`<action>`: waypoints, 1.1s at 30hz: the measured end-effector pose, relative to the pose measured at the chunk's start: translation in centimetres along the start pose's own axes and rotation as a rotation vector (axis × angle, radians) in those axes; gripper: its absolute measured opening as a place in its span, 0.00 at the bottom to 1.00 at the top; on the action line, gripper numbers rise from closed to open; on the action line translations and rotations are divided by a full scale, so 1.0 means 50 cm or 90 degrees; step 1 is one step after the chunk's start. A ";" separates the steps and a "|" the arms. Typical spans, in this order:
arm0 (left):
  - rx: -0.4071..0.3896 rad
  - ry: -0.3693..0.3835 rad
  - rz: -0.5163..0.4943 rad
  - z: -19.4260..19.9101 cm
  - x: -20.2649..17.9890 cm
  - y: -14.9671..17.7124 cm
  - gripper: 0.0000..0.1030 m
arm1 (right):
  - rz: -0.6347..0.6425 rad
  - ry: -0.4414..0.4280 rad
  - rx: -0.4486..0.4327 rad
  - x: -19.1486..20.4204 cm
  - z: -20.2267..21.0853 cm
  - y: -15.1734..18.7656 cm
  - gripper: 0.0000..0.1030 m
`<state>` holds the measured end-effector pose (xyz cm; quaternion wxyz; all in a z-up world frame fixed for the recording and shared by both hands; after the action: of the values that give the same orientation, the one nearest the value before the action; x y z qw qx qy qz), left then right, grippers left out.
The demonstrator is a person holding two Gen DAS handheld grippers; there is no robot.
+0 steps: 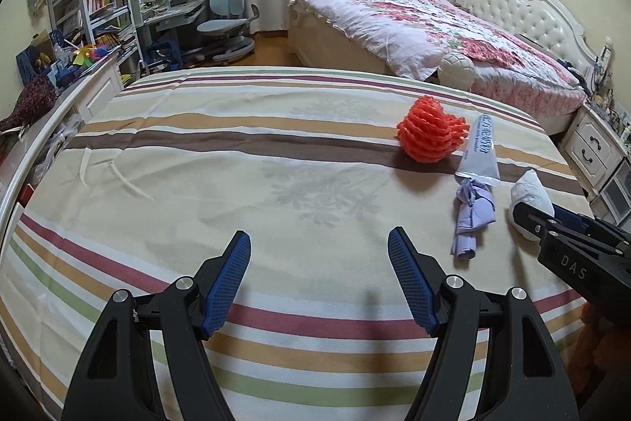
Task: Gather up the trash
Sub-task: 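Grasp the white cloth ball with the right tool while the left tool grasps the lilac cloth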
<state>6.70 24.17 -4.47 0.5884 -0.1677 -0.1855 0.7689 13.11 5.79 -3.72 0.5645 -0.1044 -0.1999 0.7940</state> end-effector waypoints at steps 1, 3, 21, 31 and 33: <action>0.000 0.005 -0.007 -0.001 -0.011 0.000 0.68 | -0.003 0.006 -0.002 -0.006 0.003 0.002 0.38; 0.000 0.014 -0.020 -0.002 -0.034 0.000 0.68 | -0.013 0.016 -0.005 -0.023 0.007 0.006 0.38; 0.035 0.053 -0.098 -0.042 -0.170 -0.026 0.69 | -0.095 0.050 -0.008 -0.178 0.024 0.039 0.38; 0.062 0.064 -0.108 -0.057 -0.173 -0.025 0.42 | -0.091 0.050 -0.009 -0.177 0.024 0.041 0.38; 0.058 0.063 -0.114 -0.057 -0.176 -0.023 0.32 | -0.091 0.050 -0.009 -0.178 0.024 0.041 0.38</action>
<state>11.25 16.19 -6.04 0.6706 -0.1611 -0.1351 0.7114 13.91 -3.36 -4.06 0.6263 -0.1252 -0.1900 0.7456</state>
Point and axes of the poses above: each gripper's, at about its wrist camera, not at the fingertips, and z roughly against the way its jaws point, x to its left, y to its underside, the point moved 2 cm from there along -z, roughly the way its jaws point, and after that the axes turned 14 degrees about x, right-handed, at the moved point
